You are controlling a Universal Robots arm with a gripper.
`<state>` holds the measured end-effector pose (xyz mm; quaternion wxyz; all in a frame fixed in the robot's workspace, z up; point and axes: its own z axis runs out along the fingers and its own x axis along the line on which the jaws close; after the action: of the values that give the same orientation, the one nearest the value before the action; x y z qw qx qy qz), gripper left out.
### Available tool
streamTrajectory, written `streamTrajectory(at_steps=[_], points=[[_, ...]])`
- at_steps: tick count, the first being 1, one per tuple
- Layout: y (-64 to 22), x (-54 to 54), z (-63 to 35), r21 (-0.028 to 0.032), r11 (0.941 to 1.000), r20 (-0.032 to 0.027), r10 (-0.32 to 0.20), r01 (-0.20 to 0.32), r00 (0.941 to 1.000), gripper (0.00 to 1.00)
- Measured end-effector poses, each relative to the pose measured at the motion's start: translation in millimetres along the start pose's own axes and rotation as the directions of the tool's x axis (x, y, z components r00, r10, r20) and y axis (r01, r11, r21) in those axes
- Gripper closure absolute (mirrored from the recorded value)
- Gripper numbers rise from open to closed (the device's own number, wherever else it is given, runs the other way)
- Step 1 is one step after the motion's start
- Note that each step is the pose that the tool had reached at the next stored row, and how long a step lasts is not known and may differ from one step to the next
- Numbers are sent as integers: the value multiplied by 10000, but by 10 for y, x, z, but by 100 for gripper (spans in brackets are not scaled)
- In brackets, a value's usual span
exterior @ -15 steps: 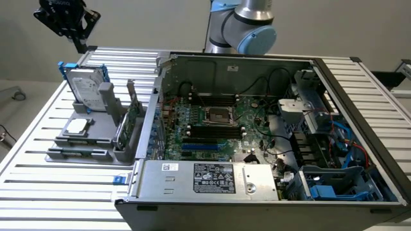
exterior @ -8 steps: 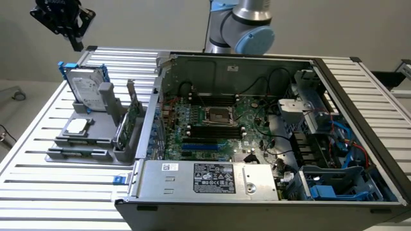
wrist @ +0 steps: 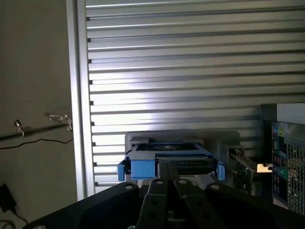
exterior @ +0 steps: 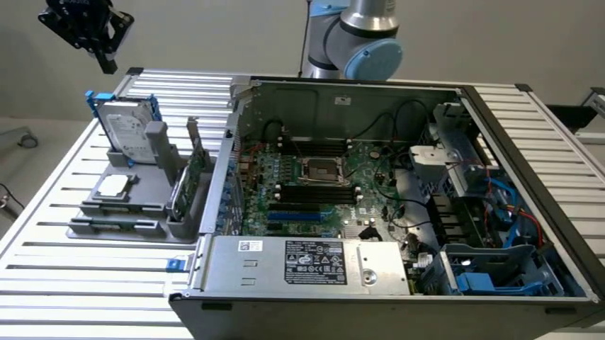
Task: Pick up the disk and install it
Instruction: 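Pick up the disk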
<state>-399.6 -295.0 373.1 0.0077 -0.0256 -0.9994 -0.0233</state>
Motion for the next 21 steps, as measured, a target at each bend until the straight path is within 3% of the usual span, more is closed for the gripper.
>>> streamTrajectory(at_steps=[12, 17, 21], points=[[-1, 0, 2, 1, 10000, -3, -41, 41, 10000, 89], [-3, 0, 22, 13, 9958, -43, -914, 914, 9958, 89], [-4, -1, 38, 21, 9865, -79, -1639, 1639, 9865, 89]])
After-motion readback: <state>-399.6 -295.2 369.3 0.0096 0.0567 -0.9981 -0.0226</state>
